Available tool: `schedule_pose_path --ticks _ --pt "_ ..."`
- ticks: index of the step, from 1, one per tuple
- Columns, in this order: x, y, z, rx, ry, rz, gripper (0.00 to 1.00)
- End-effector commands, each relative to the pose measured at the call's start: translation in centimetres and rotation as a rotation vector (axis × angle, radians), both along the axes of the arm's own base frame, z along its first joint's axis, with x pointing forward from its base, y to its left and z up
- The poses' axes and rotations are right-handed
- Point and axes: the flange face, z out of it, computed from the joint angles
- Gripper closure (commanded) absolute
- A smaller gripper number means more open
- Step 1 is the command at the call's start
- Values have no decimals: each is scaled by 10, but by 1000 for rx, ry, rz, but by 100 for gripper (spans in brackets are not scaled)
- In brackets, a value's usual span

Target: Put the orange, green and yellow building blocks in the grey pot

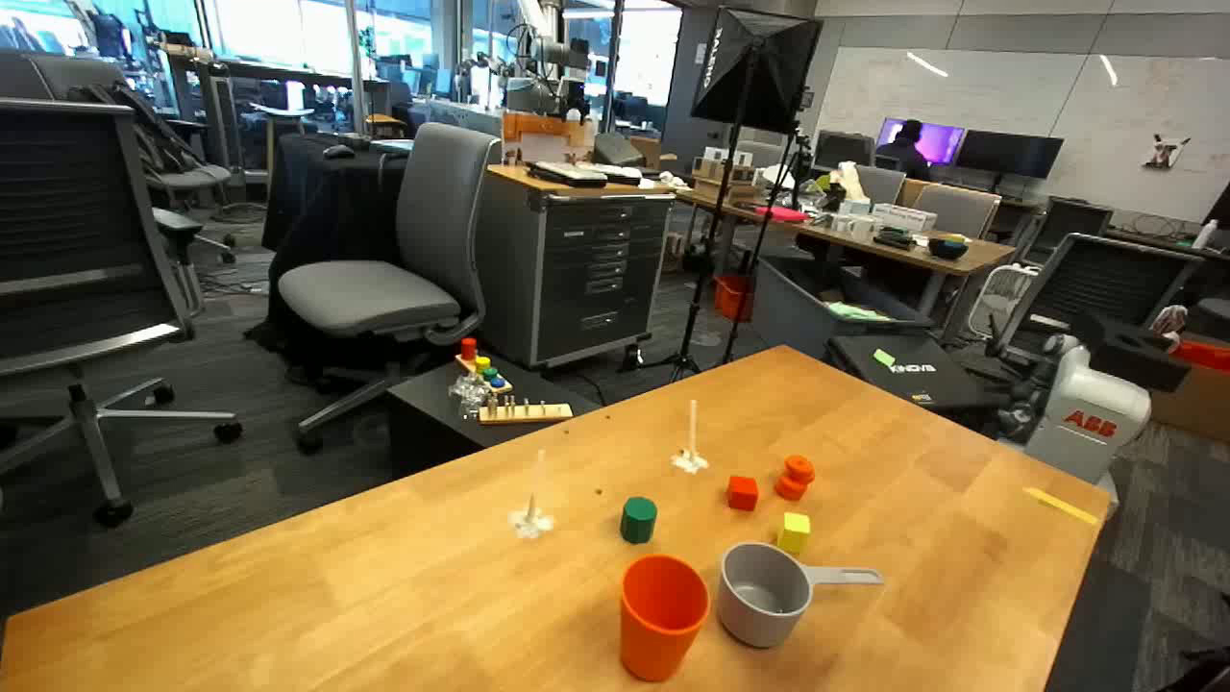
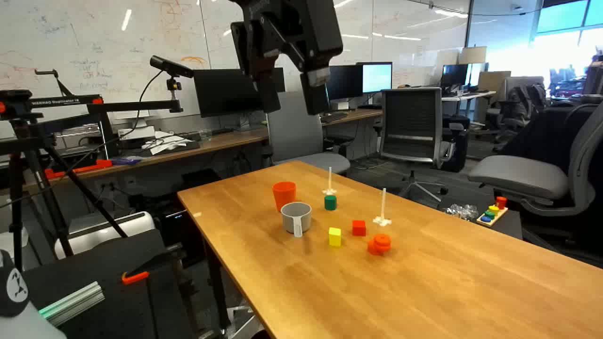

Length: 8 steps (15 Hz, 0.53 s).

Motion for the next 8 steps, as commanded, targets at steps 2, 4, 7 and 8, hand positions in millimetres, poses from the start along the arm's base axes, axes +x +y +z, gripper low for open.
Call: schedule_pose_path --ticks 2,4,7,8 --pt "0 0 1 0 0 0 0" --pt "0 0 1 0 0 0 0" --pt "30 18 -2 -22 22 38 0" --pt "52 33 -5 -36 32 57 0"
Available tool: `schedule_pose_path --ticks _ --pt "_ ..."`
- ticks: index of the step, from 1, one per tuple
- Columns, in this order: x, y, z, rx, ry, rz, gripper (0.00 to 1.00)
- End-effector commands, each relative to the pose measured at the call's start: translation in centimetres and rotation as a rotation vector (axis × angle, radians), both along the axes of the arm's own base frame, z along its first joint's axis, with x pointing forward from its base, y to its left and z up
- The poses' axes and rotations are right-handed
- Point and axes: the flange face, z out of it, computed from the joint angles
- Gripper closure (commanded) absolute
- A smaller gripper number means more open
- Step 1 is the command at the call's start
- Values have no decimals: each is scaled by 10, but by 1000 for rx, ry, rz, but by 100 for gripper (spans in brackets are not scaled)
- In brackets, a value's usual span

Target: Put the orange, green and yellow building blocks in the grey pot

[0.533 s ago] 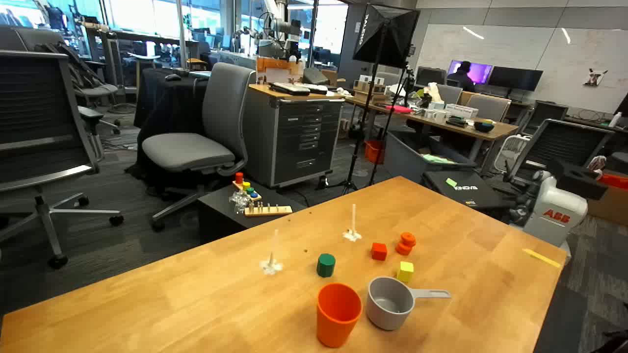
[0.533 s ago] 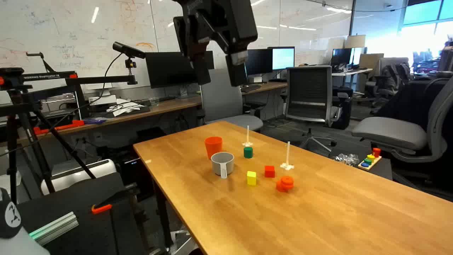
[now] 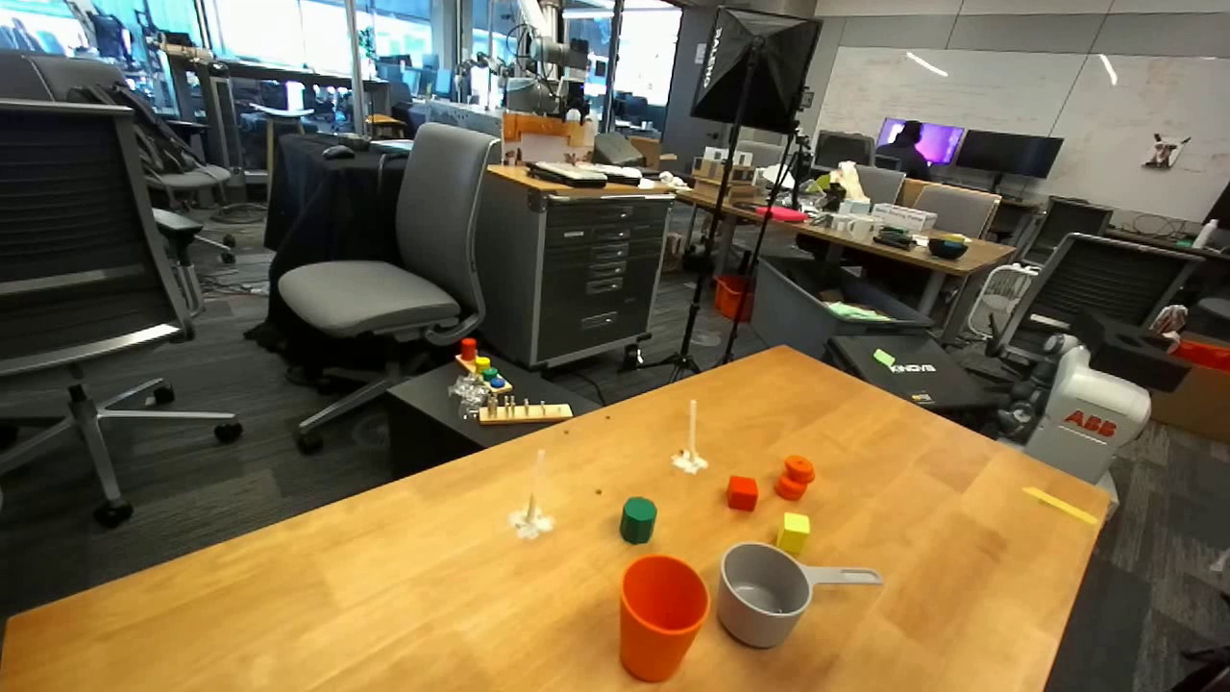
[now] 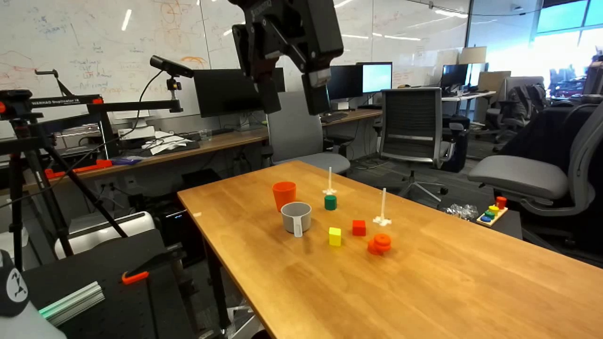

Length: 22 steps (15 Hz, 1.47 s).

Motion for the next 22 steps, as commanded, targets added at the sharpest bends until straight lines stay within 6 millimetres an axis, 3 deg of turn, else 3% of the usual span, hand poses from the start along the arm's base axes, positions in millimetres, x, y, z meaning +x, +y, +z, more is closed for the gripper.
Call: schedule_pose_path --ticks 1,5,9,10,12,15,18,22 --pt "61 37 -6 -33 31 54 0" --pt "122 76 -27 -49 91 70 0" --pt "184 90 -57 -61 211 18 0" --pt "145 86 -49 -63 153 55 0" --pt "156 86 -62 -62 178 52 0" --pt "156 83 -62 -86 194 58 0" --pt "199 81 -89 -90 238 75 0" --pt "254 96 -139 -88 315 85 0"
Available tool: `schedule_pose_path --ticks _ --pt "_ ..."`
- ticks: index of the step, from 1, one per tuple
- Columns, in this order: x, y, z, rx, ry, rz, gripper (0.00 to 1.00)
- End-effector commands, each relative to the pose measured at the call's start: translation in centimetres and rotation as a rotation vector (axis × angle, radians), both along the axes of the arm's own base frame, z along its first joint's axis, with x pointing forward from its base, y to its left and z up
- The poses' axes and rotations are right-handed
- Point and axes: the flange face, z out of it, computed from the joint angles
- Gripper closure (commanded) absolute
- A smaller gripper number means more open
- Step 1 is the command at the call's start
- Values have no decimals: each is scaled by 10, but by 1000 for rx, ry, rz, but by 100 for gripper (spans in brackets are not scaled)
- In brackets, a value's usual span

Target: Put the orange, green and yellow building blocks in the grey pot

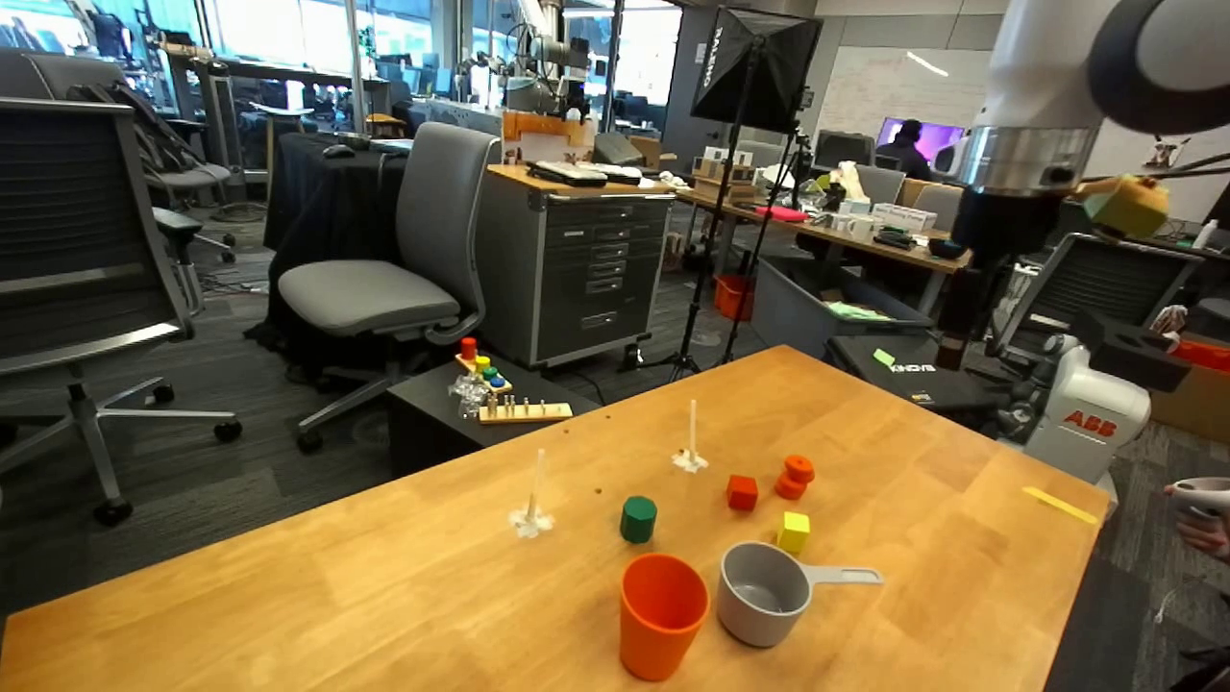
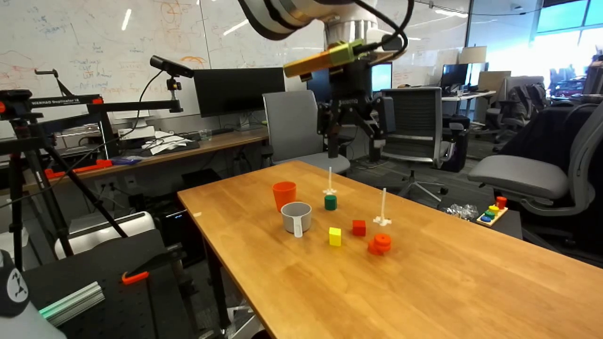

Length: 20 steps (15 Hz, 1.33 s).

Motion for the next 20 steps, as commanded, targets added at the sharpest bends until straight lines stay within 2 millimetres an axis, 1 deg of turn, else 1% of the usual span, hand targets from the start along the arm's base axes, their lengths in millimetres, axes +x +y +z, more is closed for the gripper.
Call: schedule_pose_path --ticks 1,4,7,9,11,13,15,17,20 --pt "62 14 -45 -33 85 11 0" --pt "92 33 -92 -27 157 29 0" --pt "115 60 -136 -55 225 62 0" --pt "126 76 -160 -70 268 87 0" --pt "136 88 -178 -93 309 105 0" --pt "146 97 -190 -112 334 119 0" --pt "158 104 -195 -127 347 127 0" --pt "167 107 -199 -161 369 150 0" --pt "172 108 -205 -234 446 209 0"
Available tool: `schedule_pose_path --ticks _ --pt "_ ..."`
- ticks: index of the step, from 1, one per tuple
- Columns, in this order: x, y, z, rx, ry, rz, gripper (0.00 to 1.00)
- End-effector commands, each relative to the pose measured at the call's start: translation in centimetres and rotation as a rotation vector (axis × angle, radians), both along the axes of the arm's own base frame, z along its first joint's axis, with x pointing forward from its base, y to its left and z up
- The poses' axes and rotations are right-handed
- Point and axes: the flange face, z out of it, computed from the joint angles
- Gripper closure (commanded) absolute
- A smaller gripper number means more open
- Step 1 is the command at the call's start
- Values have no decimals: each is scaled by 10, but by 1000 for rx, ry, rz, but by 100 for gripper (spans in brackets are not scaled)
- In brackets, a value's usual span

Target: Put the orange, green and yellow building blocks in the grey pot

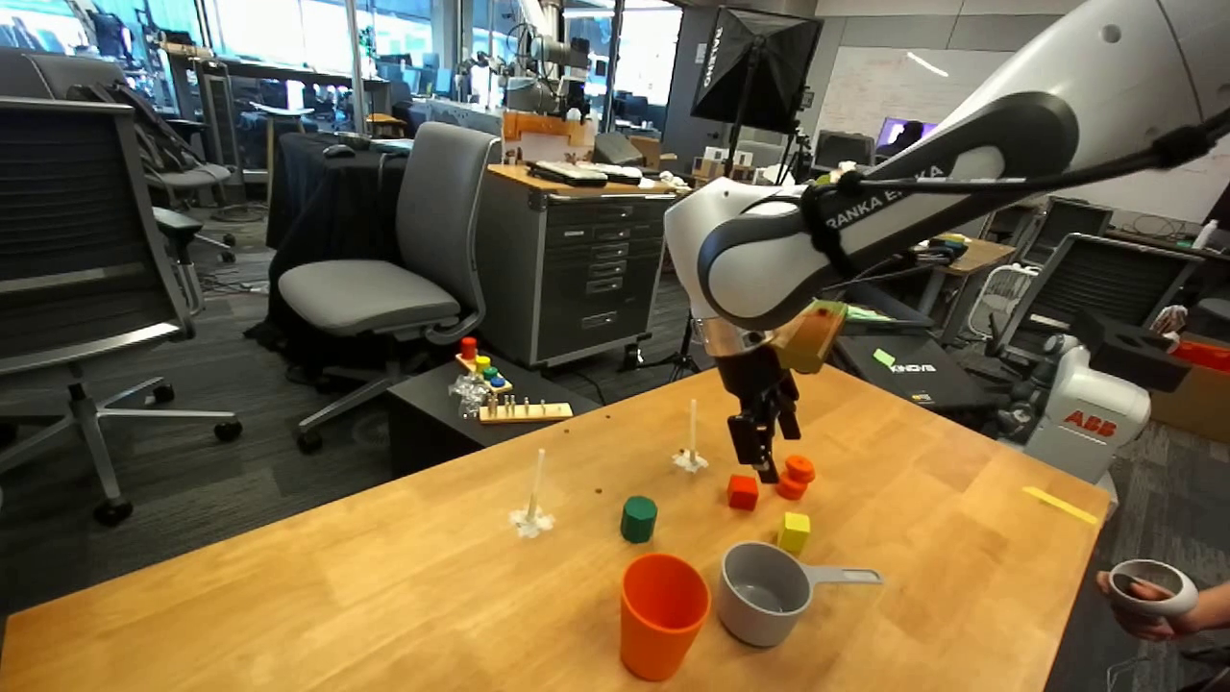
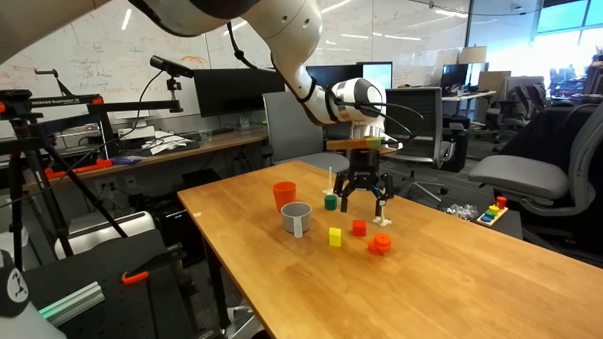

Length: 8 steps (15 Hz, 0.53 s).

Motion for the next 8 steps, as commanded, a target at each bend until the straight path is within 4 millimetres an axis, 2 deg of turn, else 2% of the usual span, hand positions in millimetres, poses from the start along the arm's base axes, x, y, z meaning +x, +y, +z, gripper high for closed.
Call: schedule_pose_path --ticks 1,8 --pt "15 6 -5 -88 93 87 0" --pt "16 41 -37 -120 154 249 0"
